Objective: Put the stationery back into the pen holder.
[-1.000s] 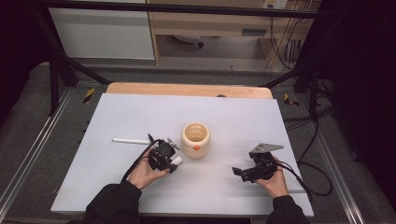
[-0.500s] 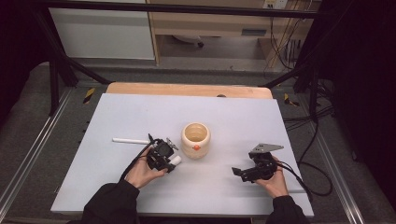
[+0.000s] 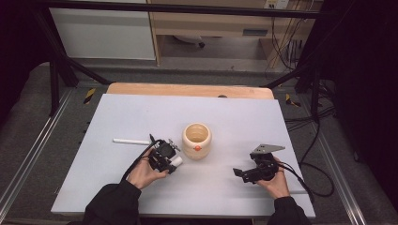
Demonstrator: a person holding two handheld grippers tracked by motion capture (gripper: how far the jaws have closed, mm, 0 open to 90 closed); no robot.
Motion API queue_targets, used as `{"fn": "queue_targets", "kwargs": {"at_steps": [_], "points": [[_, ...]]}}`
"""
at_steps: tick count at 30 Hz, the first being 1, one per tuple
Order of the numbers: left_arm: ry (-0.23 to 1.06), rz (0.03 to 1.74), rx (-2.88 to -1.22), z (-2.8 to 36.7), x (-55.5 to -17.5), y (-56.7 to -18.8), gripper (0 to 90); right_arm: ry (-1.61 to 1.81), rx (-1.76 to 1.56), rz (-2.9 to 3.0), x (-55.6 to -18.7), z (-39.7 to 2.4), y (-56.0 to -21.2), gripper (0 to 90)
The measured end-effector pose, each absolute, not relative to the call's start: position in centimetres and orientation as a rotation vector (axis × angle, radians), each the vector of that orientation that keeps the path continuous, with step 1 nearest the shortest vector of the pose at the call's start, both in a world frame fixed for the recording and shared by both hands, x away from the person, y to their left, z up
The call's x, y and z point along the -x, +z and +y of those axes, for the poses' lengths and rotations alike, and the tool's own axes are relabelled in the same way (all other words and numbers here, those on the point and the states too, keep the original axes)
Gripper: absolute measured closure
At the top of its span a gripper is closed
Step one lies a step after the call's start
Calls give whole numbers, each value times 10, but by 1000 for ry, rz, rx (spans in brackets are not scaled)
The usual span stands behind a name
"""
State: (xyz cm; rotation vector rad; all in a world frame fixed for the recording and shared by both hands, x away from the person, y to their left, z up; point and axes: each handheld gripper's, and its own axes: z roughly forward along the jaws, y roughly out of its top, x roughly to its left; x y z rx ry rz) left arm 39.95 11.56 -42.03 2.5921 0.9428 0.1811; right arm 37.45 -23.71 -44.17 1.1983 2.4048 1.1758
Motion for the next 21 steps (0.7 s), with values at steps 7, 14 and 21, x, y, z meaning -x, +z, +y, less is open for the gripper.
{"fn": "queue_targets", "kwargs": {"at_steps": [7,14,21], "points": [[178,938,-2573,119,-397,-416,693,1174,-1196,2404,-375,-237,-442,6],[175,936,-2562,123,-393,-411,696,1175,-1202,2406,-374,-237,-442,5],[186,957,-2533,130,-391,-406,696,1172,-1203,2407,-374,-236,-442,6]]}}
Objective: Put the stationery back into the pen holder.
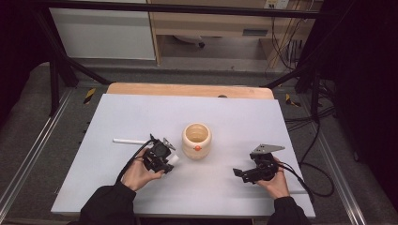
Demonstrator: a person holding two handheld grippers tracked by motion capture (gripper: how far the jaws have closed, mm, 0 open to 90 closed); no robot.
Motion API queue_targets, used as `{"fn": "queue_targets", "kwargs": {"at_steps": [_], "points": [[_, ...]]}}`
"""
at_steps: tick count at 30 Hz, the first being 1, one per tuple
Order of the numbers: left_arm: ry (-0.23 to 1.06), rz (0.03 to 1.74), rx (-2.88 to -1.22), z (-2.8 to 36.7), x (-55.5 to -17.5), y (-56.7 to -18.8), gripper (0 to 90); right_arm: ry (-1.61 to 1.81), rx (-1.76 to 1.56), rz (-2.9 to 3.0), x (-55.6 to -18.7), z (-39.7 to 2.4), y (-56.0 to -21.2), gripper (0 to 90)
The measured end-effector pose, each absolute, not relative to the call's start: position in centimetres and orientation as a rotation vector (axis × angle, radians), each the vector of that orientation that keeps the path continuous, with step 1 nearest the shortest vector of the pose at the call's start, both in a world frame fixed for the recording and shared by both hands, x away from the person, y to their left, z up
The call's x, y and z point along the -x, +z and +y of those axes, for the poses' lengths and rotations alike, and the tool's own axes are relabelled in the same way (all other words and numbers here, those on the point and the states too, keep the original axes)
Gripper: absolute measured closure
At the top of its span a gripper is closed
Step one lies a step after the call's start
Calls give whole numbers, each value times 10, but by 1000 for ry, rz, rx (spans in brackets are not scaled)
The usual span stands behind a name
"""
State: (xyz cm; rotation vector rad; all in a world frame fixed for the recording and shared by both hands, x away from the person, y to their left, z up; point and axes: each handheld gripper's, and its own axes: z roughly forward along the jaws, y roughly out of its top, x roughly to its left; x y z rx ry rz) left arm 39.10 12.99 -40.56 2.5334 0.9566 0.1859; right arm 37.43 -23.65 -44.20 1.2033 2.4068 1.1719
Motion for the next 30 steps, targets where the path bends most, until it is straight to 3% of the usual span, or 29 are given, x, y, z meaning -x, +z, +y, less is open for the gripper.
{"fn": "queue_targets", "kwargs": {"at_steps": [30], "points": [[271,949,-2267,155,-380,-358,695,1171,-1200,2406,-374,-237,-442,5]]}}
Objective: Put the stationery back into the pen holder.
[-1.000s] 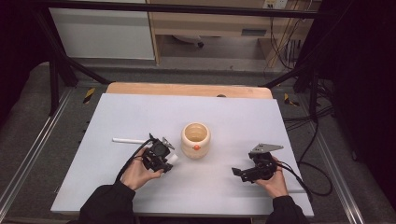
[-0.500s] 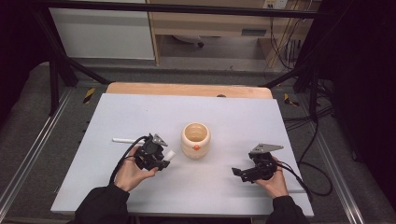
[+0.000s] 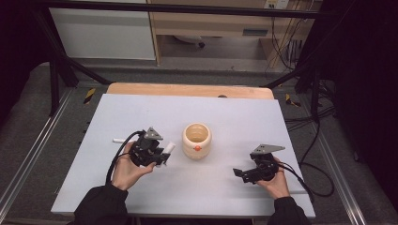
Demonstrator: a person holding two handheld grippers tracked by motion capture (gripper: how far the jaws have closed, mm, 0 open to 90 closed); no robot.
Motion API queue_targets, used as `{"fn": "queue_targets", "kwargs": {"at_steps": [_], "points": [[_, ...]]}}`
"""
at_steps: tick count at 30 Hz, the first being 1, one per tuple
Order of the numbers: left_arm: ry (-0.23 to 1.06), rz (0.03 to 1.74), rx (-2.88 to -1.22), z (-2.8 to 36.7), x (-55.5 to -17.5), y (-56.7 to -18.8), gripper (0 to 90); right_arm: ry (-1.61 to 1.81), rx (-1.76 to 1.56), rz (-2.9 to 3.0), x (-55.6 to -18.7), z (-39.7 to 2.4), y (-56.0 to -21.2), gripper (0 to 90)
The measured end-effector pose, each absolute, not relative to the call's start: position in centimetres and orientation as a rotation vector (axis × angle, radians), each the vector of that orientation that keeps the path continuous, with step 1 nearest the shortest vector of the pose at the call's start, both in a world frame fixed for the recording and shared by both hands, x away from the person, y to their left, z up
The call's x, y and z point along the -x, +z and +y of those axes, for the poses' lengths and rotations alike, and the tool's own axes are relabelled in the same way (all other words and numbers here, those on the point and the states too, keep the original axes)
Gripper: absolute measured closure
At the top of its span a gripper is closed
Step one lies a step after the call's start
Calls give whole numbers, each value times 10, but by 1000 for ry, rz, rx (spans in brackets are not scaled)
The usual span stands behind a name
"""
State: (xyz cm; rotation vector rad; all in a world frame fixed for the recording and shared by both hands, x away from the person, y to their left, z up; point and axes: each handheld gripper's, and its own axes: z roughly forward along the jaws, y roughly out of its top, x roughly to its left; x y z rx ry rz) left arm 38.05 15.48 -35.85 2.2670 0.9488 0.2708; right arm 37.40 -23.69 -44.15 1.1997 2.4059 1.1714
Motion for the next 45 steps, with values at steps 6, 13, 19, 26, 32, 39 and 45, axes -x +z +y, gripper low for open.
{"fn": "queue_targets", "kwargs": {"at_steps": [6,13,19,26,32,39,45], "points": [[296,939,-2220,153,-382,-348,695,1169,-1195,2410,-374,-237,-442,5],[312,926,-2175,150,-387,-335,695,1168,-1191,2409,-374,-237,-442,5],[318,921,-2133,145,-392,-327,695,1168,-1193,2411,-374,-237,-442,5],[347,893,-2097,134,-395,-315,695,1167,-1194,2411,-374,-237,-441,5],[351,882,-2051,127,-399,-307,696,1167,-1192,2410,-374,-237,-442,6],[363,868,-2019,118,-404,-300,695,1164,-1185,2411,-374,-237,-442,5],[378,861,-1990,109,-410,-297,695,1164,-1183,2412,-374,-237,-442,5]]}}
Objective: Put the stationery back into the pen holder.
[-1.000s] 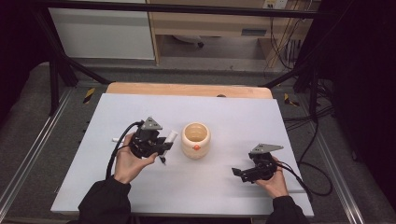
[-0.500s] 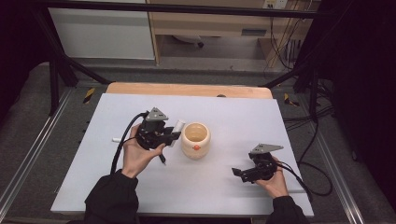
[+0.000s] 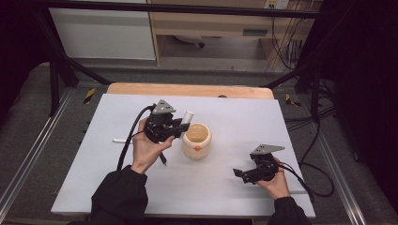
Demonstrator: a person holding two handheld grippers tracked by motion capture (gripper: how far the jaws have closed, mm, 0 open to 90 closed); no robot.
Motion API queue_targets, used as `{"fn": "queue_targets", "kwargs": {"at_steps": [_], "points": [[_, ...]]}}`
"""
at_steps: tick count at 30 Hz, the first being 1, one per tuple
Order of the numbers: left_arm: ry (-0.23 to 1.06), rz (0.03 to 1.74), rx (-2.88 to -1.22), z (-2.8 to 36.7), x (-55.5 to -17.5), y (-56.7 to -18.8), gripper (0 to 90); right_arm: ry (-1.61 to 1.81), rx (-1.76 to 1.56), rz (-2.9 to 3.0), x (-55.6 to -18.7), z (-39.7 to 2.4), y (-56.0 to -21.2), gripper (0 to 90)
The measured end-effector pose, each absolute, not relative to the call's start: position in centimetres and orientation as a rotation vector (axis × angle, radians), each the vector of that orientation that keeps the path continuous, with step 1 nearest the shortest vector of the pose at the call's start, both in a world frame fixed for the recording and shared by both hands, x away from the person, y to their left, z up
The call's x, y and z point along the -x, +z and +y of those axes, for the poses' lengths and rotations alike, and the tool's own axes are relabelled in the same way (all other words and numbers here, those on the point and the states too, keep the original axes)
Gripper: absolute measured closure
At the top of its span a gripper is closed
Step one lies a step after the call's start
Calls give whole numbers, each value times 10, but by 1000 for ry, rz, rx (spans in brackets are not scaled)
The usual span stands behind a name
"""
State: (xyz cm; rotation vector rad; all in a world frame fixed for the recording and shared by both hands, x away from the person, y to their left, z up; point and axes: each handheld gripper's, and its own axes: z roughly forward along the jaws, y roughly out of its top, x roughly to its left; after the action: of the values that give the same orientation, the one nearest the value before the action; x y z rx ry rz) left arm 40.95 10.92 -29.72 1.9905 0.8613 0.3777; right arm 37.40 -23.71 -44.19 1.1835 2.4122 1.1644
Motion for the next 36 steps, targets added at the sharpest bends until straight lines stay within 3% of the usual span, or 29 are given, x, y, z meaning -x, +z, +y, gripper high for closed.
{"fn": "queue_targets", "kwargs": {"at_steps": [36], "points": [[325,890,-2013,72,-446,-345,694,1166,-1183,2415,-374,-237,-442,5]]}}
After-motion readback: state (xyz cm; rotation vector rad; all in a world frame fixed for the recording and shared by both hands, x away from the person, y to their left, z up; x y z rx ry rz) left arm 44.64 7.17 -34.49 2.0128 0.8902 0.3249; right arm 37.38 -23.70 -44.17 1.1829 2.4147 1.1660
